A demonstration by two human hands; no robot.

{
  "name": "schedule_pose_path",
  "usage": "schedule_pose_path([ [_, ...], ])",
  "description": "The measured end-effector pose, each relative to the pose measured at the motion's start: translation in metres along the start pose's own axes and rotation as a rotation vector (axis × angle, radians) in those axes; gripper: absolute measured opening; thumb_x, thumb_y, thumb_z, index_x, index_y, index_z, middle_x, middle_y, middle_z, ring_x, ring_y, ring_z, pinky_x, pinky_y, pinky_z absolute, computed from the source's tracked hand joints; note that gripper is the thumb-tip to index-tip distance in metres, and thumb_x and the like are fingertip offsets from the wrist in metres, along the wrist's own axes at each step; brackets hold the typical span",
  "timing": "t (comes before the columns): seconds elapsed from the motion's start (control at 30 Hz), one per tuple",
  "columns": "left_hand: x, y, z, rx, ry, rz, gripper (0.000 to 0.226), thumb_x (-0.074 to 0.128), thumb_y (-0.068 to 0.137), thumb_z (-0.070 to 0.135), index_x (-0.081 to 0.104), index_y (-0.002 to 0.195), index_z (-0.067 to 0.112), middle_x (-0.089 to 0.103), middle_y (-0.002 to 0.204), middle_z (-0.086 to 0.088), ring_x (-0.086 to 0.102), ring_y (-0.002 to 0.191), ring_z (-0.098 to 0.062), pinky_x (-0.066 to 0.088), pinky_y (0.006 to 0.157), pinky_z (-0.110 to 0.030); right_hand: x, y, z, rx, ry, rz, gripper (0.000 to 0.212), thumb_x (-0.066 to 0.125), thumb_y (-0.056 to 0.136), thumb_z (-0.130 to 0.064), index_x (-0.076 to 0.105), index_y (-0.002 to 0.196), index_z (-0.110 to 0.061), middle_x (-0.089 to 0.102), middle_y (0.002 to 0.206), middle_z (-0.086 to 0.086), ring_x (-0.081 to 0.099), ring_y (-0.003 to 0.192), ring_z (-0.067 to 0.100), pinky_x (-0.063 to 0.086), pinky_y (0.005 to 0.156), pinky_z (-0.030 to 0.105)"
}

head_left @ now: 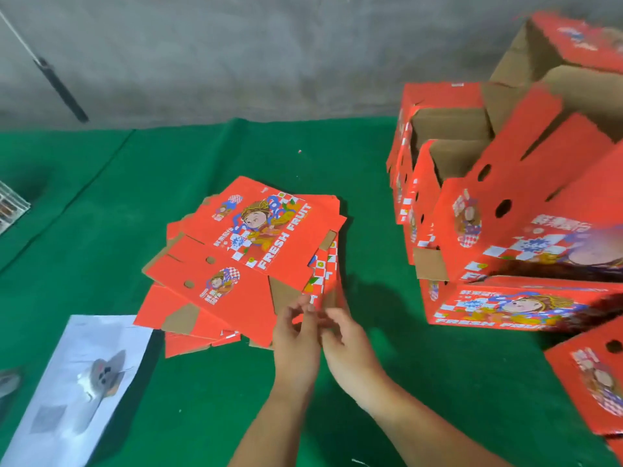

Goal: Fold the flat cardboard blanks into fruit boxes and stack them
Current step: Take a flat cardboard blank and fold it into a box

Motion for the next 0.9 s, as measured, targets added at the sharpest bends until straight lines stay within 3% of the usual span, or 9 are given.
schedule_pose_path([
  [0.13, -0.067, 0.043, -0.016, -0.127, 0.049, 0.063, 0.019, 0.063, 0.096, 0.012, 0.064, 0.103, 0.030, 0.075, 0.088, 0.014, 0.067, 0.072, 0.005, 0.049, 0.059, -0.011, 0.068, 0.025, 0.004, 0.306, 0.172, 0.009, 0.027, 0.046, 0.100, -0.005, 0.069, 0.104, -0.017, 0.074, 0.094, 0.002, 0.066, 0.080, 0.024, 0.054, 0.083, 0.039],
  [0.2, -0.094, 0.061, -0.023, -0.167, 0.164, 0.042, 0.023, 0.064, 0.088, 0.022, 0.064, 0.107, 0.035, 0.072, 0.103, 0.014, 0.068, 0.091, 0.000, 0.052, 0.080, -0.020, 0.092, 0.037, 0.005, 0.456, 0.268, 0.051, 0.018, 0.048, 0.101, -0.004, 0.064, 0.098, -0.013, 0.066, 0.088, 0.005, 0.059, 0.075, 0.020, 0.054, 0.084, 0.036],
  [0.27, -0.112, 0.075, -0.028, -0.159, 0.325, -0.086, 0.048, 0.061, 0.080, 0.029, 0.064, 0.128, 0.033, 0.067, 0.125, 0.005, 0.063, 0.115, -0.012, 0.049, 0.103, -0.035, 0.110, 0.047, 0.006, 0.574, 0.326, 0.099, 0.011, 0.053, 0.102, -0.008, 0.062, 0.099, -0.015, 0.066, 0.089, 0.003, 0.060, 0.076, 0.017, 0.056, 0.094, 0.038],
  [0.33, -0.124, 0.086, -0.036, -0.156, 0.405, -0.167, 0.056, 0.063, 0.086, 0.020, 0.059, 0.141, 0.028, 0.062, 0.137, 0.003, 0.059, 0.123, -0.015, 0.042, 0.113, -0.039, 0.123, 0.054, 0.005, 0.616, 0.291, 0.134, 0.008, 0.058, 0.102, -0.014, 0.063, 0.098, -0.020, 0.067, 0.089, 0.000, 0.061, 0.077, 0.015, 0.056, 0.097, 0.040],
  [0.47, -0.130, 0.097, -0.045, -0.087, 0.573, -0.197, 0.055, 0.059, 0.090, 0.014, 0.056, 0.131, 0.051, 0.060, 0.126, 0.029, 0.054, 0.106, -0.010, 0.035, 0.107, -0.025, 0.141, 0.066, 0.004, 0.669, 0.271, 0.199, 0.005, 0.063, 0.099, -0.021, 0.067, 0.099, -0.024, 0.069, 0.097, 0.000, 0.064, 0.089, 0.015, 0.056, 0.096, 0.041],
  [0.57, -0.127, 0.104, -0.047, -0.056, 0.566, -0.354, 0.054, 0.057, 0.094, 0.012, 0.056, 0.141, 0.038, 0.066, 0.131, 0.006, 0.059, 0.118, -0.019, 0.046, 0.108, -0.037, 0.151, 0.073, 0.008, 0.720, 0.305, 0.232, 0.018, 0.073, 0.092, -0.031, 0.071, 0.107, -0.020, 0.076, 0.104, 0.003, 0.070, 0.100, 0.021, 0.058, 0.093, 0.040],
  [0.7, -0.120, 0.098, -0.050, 0.165, 0.724, -0.444, 0.049, 0.059, 0.093, 0.003, 0.059, 0.139, 0.019, 0.063, 0.126, -0.006, 0.055, 0.118, -0.028, 0.042, 0.104, -0.036, 0.145, 0.071, 0.013, 0.745, 0.291, 0.265, 0.020, 0.075, 0.091, -0.036, 0.075, 0.094, -0.016, 0.075, 0.081, 0.002, 0.066, 0.081, 0.020, 0.050, 0.069, 0.033],
  [0.83, -0.115, 0.084, -0.045, 0.272, 0.792, -0.451, 0.057, 0.061, 0.089, 0.007, 0.053, 0.143, 0.023, 0.048, 0.126, -0.001, 0.047, 0.114, -0.026, 0.042, 0.100, -0.039, 0.141, 0.063, 0.013, 0.722, 0.436, 0.211, 0.019, 0.067, 0.098, -0.030, 0.076, 0.103, -0.014, 0.080, 0.092, 0.008, 0.076, 0.094, 0.028, 0.060, 0.093, 0.043],
  [0.9, -0.111, 0.081, -0.042, 0.279, 0.776, -0.470, 0.062, 0.061, 0.084, 0.003, 0.053, 0.143, 0.022, 0.046, 0.127, -0.001, 0.049, 0.116, -0.025, 0.044, 0.099, -0.038, 0.139, 0.057, 0.013, 0.664, 0.420, 0.192, 0.018, 0.061, 0.101, -0.023, 0.076, 0.106, -0.014, 0.080, 0.096, 0.012, 0.076, 0.093, 0.027, 0.060, 0.093, 0.043],
])
Point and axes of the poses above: each hand's wrist, its own y-axis towards the middle knuckle, its own x-axis out of the palm, z = x × y, the point moved 2 cm from there along y, towards the middle knuckle
